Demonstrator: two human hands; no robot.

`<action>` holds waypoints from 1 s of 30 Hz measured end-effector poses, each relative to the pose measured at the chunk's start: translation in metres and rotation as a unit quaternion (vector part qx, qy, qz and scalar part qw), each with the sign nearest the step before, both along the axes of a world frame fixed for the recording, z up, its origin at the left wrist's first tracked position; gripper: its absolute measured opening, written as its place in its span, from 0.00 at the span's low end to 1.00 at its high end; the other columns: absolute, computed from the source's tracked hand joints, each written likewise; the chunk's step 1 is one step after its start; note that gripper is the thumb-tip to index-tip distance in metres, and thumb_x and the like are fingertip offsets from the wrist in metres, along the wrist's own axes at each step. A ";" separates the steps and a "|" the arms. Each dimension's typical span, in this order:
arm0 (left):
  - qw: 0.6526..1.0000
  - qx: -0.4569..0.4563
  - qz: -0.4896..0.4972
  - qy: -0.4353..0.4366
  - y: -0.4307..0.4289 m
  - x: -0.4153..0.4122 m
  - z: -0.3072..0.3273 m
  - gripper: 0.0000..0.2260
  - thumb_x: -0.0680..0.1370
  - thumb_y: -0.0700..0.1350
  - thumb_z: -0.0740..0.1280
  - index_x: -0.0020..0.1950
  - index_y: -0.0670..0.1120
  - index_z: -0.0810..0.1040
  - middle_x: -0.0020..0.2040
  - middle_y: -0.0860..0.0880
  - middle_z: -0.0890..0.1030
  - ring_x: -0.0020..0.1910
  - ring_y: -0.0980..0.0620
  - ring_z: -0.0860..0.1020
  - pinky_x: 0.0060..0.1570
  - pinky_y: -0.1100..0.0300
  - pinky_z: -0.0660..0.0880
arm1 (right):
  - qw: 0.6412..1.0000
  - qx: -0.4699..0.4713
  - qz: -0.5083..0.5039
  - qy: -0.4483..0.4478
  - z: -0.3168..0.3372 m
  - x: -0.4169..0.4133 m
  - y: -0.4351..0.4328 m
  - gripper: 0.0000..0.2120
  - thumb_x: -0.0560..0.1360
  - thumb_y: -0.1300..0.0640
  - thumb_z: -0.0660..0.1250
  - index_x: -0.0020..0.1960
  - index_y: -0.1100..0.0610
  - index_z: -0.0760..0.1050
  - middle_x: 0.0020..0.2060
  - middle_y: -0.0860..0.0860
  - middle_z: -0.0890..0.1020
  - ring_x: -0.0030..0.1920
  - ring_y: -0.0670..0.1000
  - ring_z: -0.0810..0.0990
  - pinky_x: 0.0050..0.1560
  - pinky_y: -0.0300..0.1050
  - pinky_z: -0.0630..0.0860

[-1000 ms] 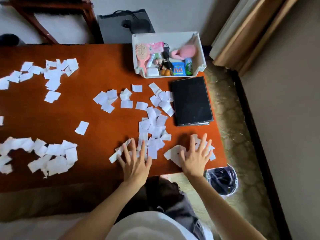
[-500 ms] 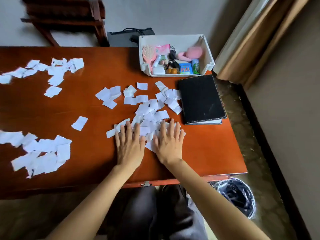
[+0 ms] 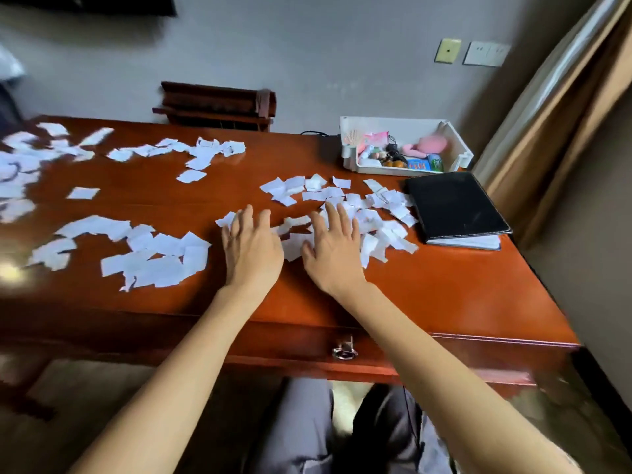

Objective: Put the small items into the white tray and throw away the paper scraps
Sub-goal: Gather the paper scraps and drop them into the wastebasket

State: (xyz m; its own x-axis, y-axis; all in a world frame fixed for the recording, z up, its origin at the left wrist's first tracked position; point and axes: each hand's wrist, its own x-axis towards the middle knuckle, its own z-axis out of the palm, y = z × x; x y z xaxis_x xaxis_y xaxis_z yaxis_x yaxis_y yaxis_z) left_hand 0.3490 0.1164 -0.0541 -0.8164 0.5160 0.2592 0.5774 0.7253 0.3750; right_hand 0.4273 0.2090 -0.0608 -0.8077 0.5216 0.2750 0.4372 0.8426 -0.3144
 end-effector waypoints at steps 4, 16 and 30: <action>0.995 -0.008 0.095 -0.031 -0.059 -0.032 0.001 0.21 0.81 0.42 0.52 0.74 0.44 0.59 0.77 0.40 0.54 0.77 0.42 0.48 0.75 0.45 0.46 | 0.994 -0.019 0.095 -0.040 0.001 -0.042 -0.047 0.21 0.78 0.54 0.55 0.71 0.55 0.62 0.76 0.57 0.54 0.77 0.59 0.46 0.75 0.63 0.46; 0.951 -0.098 0.267 -0.121 -0.160 -0.164 -0.017 0.23 0.82 0.51 0.48 0.77 0.53 0.49 0.78 0.42 0.42 0.76 0.38 0.38 0.71 0.37 0.40 | 0.948 -0.012 0.251 -0.194 -0.019 -0.152 -0.138 0.29 0.78 0.37 0.47 0.75 0.42 0.44 0.77 0.51 0.40 0.76 0.59 0.35 0.73 0.63 0.38; 0.983 -0.134 0.071 -0.106 -0.068 -0.143 -0.034 0.21 0.82 0.52 0.45 0.76 0.54 0.53 0.78 0.43 0.48 0.77 0.41 0.44 0.74 0.44 0.41 | 0.980 -0.023 0.094 -0.174 -0.018 -0.132 -0.040 0.22 0.81 0.46 0.46 0.73 0.48 0.55 0.75 0.57 0.56 0.75 0.60 0.52 0.73 0.57 0.48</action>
State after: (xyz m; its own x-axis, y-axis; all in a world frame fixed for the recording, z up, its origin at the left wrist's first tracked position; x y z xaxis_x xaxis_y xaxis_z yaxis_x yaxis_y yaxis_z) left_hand 0.2057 0.0479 -0.0878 -0.9058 0.4204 -0.0532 0.3938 0.8815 0.2607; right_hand 0.2953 0.1693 -0.0790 -0.9317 0.3591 -0.0543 0.3621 0.9074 -0.2133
